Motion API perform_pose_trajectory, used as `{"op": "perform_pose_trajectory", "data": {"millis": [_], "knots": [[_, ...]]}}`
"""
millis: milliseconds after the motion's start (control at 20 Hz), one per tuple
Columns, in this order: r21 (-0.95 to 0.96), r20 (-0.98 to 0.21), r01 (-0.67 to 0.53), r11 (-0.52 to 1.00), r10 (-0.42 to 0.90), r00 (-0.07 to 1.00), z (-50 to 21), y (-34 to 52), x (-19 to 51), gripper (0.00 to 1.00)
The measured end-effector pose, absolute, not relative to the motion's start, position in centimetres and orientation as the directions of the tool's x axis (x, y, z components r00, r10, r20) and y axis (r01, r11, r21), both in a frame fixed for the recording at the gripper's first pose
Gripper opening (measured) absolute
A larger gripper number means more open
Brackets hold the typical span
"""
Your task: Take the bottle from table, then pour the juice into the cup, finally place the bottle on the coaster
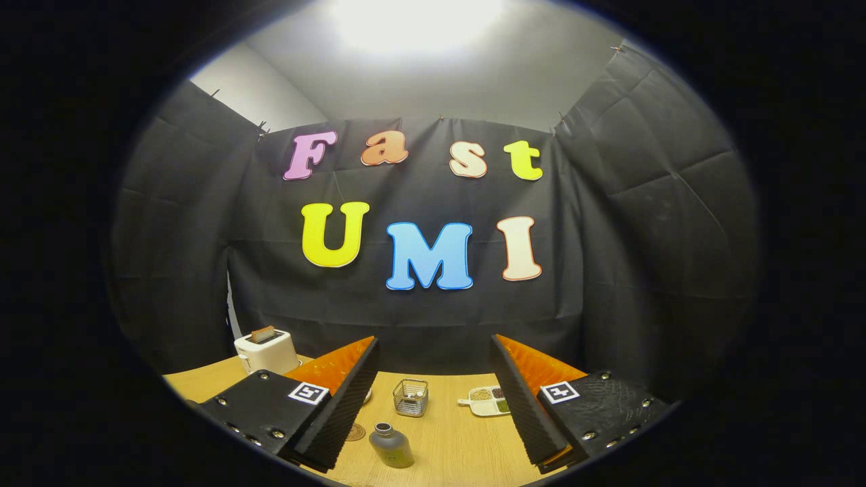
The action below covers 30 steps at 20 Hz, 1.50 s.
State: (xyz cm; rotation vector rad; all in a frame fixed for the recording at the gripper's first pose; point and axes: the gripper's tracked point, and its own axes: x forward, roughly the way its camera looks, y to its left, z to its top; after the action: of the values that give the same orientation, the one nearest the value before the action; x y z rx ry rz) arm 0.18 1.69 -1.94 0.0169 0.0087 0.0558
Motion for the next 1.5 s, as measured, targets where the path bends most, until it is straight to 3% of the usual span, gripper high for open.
{"op": "perform_pose_trajectory", "data": {"millis": [600,1500], "knots": [[0.044,-0.085,-0.116,0.992,0.119,0.989,-10.9,5.6,0.8,0.98],[0.009,-0.215,-0.056,0.998,0.057,0.975,-27.9,9.4,4.2,0.98]]}}
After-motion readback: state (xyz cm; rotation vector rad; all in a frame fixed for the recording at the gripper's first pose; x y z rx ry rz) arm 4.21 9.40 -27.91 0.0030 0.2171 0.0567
